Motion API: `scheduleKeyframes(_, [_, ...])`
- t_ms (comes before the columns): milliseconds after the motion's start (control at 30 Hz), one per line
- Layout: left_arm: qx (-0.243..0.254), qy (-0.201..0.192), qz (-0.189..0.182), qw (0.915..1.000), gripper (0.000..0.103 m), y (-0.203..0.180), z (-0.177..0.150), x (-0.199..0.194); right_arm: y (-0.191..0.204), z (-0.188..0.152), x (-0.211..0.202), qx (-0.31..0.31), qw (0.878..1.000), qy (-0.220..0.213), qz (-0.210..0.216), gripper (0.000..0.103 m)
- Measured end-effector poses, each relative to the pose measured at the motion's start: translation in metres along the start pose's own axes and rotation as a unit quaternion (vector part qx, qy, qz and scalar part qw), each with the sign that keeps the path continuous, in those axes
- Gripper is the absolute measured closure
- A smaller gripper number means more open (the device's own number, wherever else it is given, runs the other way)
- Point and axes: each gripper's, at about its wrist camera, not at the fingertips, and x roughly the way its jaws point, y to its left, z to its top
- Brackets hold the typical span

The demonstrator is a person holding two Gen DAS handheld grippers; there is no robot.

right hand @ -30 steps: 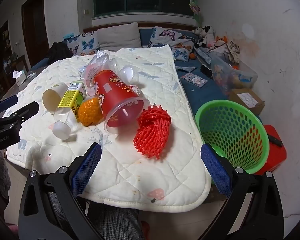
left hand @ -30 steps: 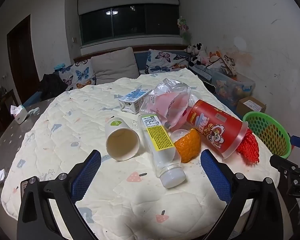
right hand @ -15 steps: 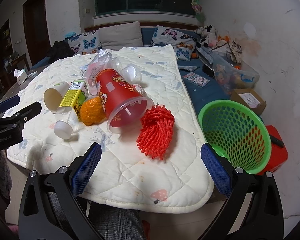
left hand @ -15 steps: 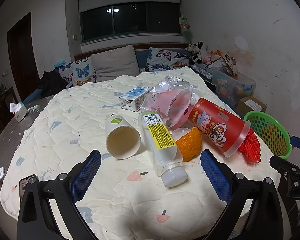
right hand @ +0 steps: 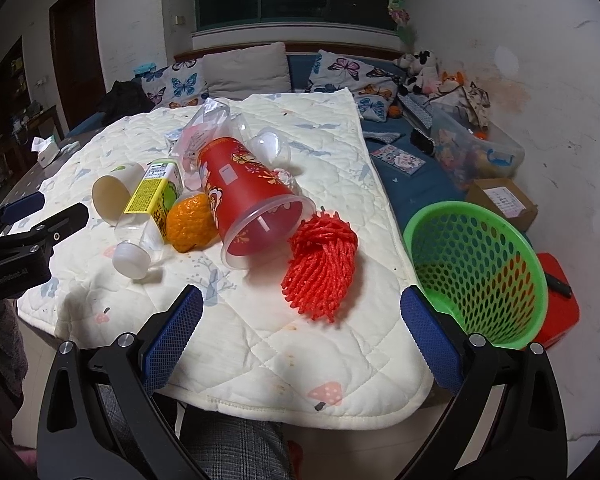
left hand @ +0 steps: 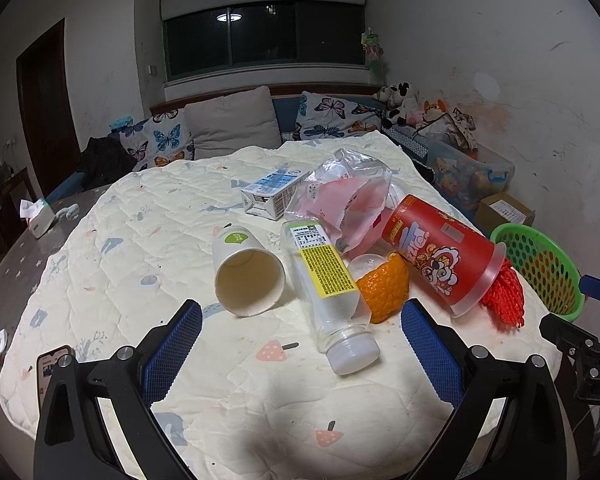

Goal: Collect trash
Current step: 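Move the right tool toward the red paper cup on the mattress, then grasp the red paper cup with the right tool while the left tool grasps the white paper cup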

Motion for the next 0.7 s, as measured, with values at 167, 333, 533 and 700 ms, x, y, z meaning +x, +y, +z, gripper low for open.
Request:
scheduleKeyframes(167, [-0.002,0.000,0.001,1.0000,0.006,0.002,0.001,0.000,0.001,0.001,0.001,-0.002,1.000,0.000,0.003,0.005])
scheduleKeyframes(333, [-0.002,0.000,0.001,1.0000,0.006,0.003,0.002,0.001,0.000,0.001,0.002,-0.002,1.000,0.000,0.003,0.005])
scheduleKeyframes(533, [0.000,-0.001,0.003,1.0000,0.006,0.006,0.004,0.003,-0.002,0.004,0.004,-0.003,1.000,0.002,0.005,0.006])
scheduleKeyframes(700, [-0.003,0.000,0.006,1.0000,0.006,0.011,0.007,0.004,-0.001,0.015,0.011,-0.014,1.000,0.008,0.021,0.007])
